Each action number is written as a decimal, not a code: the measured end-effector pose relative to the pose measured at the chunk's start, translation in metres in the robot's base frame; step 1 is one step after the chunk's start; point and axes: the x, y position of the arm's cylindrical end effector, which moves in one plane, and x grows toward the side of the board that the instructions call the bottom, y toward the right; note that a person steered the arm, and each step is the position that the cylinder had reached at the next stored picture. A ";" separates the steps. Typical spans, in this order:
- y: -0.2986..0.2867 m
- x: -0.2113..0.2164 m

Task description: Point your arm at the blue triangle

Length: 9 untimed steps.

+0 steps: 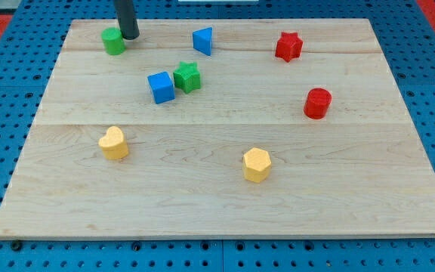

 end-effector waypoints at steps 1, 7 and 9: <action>0.028 0.001; 0.099 -0.021; 0.116 -0.025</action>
